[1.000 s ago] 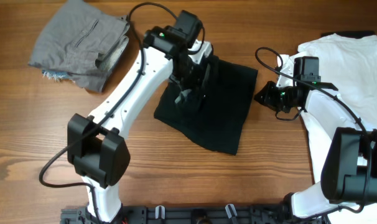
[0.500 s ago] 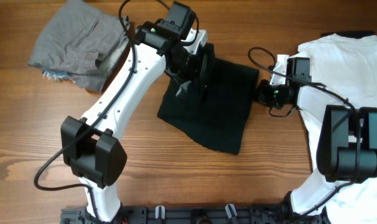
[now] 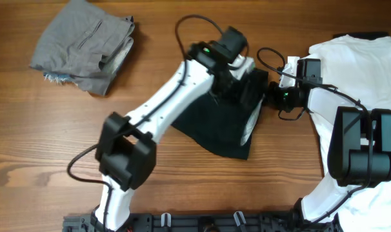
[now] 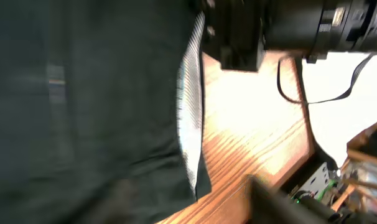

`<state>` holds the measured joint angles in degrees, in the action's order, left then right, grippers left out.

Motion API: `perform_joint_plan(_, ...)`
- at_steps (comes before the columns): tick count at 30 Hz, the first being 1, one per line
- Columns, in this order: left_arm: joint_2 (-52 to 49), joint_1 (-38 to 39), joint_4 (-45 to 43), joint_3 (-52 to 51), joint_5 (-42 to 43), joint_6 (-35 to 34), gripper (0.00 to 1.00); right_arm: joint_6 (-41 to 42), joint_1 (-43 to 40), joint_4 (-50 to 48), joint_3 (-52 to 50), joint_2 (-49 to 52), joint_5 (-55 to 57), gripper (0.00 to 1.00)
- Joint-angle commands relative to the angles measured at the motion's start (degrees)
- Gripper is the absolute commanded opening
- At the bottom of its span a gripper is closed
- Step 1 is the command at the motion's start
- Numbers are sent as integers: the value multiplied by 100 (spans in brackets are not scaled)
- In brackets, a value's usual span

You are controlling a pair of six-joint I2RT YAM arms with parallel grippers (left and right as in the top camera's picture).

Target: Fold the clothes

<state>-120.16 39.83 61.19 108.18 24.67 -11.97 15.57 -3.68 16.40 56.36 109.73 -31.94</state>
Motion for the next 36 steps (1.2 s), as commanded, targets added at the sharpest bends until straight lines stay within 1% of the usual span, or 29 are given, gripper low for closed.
perform_joint_plan(1, 92, 44, -13, 155, 205, -52, 100, 4, 83, 129, -151, 380, 302, 12)
perform_joint_plan(2, 162, -31, 20, 190, 260, -50, 100, -2, 81, 197, -142, 345, 302, 21)
perform_joint_plan(3, 297, -201, 162, 271, 256, -48, 100, -28, 57, 350, -111, 247, 304, 24)
perform_joint_plan(4, 466, -435, 341, 352, 254, -35, 100, -59, 11, 492, -66, 111, 306, 30)
perform_joint_plan(5, 584, -595, 424, 365, 251, 22, 100, -59, -33, 592, -26, -7, 304, 31)
perform_joint_plan(8, 903, -1202, 774, 365, 232, 570, 100, -50, -225, 931, 138, -629, 302, 35)
perform_joint_plan(9, 960, -1427, 903, 363, 227, 765, 98, -39, -280, 994, 181, -911, 299, 30)
perform_joint_plan(10, 960, -1639, 1021, 363, 219, 1001, 89, -35, -313, 1008, 205, -1209, 275, 19)
perform_joint_plan(11, 953, -1834, 1104, 348, 157, 1193, 83, 2, -315, 975, 205, -1506, 278, 10)
perform_joint_plan(12, 916, -1961, 1110, 321, 94, 1318, 71, 76, -310, 942, 205, -1696, 278, 4)
perform_joint_plan(15, 717, -2258, 1088, 225, 81, 1478, 44, 103, -153, 728, 205, -2227, 131, 4)
perform_joint_plan(16, 619, -2288, 1069, 168, 81, 1480, 40, 92, -61, 654, 205, -2243, 105, 4)
perform_joint_plan(18, 476, -2284, 973, -24, 83, 1574, 41, 92, 133, 529, 203, -2081, 109, 4)
perform_joint_plan(21, 256, -2179, 802, -461, 85, 1622, 40, 109, 409, 479, 203, -1567, 249, 4)
perform_joint_plan(23, 101, -2072, 688, -859, 83, 1624, 38, 155, 494, 505, 203, -1023, 527, 4)
perform_joint_plan(25, 20, -1998, 627, -1163, 83, 1624, 40, 402, 487, 511, 203, -612, 772, 4)
perform_joint_plan(26, -17, -1958, 608, -1351, 83, 1622, 41, 584, 442, 505, 203, -254, 1029, 4)
perform_joint_plan(28, -52, -1904, 608, -1558, 105, 1606, 42, 765, 376, 501, 203, 103, 1182, 4)
perform_joint_plan(30, -61, -1853, 608, -1703, 181, 1604, 49, 837, 354, 520, 203, 365, 1110, 4)
perform_joint_plan(31, -61, -1814, 612, -1777, 195, 1604, 62, 817, 354, 573, 203, 463, 1027, 5)
perform_joint_plan(33, -61, -1742, 603, -1893, 190, 1600, 79, 745, 356, 638, 203, 490, 1010, 4)
perform_joint_plan(34, -61, -1711, 514, -1987, 186, 1543, 94, 682, 356, 680, 205, 450, 986, 4)
perform_joint_plan(36, -61, -1700, 247, -2175, 184, 1266, 95, 669, 354, 769, 205, 356, 960, 4)
